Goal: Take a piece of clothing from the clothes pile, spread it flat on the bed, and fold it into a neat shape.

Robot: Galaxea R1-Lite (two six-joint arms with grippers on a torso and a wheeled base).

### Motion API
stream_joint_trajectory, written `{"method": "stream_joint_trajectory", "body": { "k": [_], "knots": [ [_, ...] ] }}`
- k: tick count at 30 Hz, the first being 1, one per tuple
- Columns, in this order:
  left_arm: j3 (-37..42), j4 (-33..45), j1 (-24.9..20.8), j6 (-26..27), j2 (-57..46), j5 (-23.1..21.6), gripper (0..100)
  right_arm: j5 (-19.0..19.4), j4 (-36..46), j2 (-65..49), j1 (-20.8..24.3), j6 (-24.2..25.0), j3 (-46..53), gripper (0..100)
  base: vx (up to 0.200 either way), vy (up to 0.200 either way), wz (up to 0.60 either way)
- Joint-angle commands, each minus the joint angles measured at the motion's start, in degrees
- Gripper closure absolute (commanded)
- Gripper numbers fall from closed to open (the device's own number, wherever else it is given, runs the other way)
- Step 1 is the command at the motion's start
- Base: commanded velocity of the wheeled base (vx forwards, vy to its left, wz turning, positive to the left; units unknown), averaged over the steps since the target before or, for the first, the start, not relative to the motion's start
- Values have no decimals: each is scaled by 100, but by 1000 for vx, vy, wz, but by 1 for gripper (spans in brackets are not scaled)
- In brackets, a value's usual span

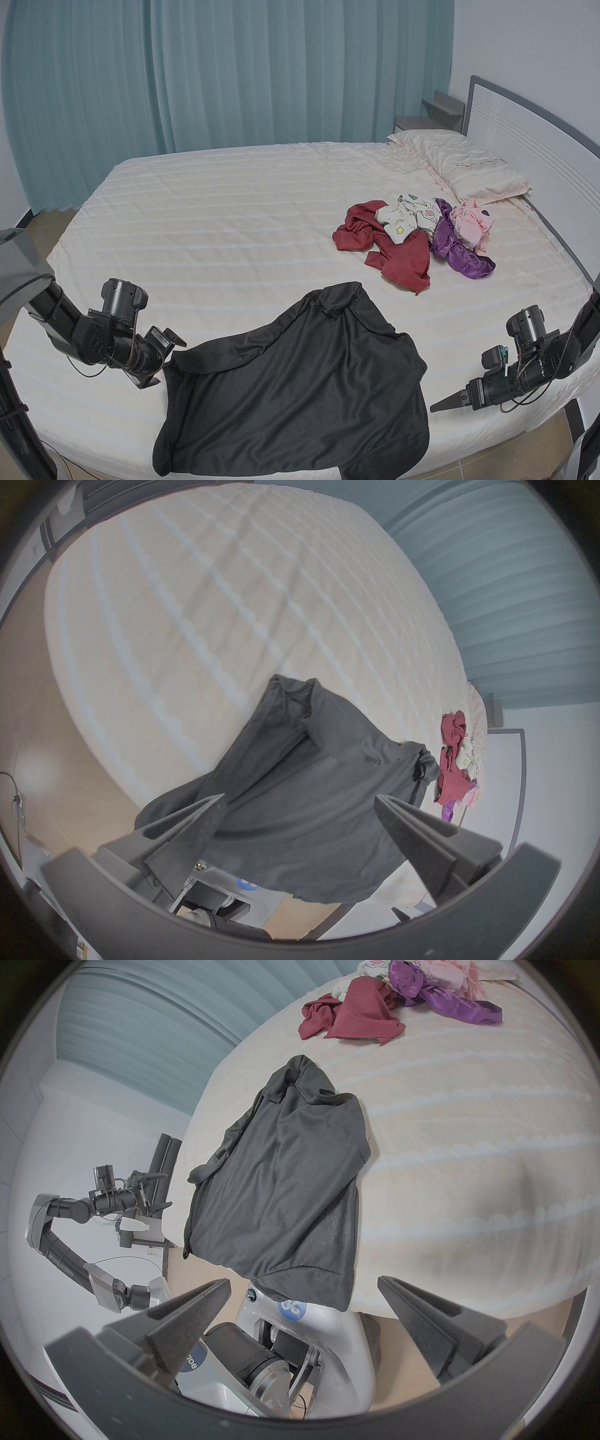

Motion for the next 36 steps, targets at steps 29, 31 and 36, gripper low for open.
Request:
{"method": "stream_joint_trajectory", "body": {
  "k": [29, 31, 36],
  "knots": [
    [-2863, 326, 434, -162, 1310, 1163, 100, 25, -6, 31, -59, -5, 19, 0, 0, 0, 0],
    [-2960, 423, 540, -162, 1345, 1163, 100, 25, -15, 31, -59, -5, 19, 0, 0, 0, 0],
    [-3259, 625, 715, -250, 1626, 1163, 100, 25, -15, 40, -50, -5, 19, 0, 0, 0, 0]
  ]
}}
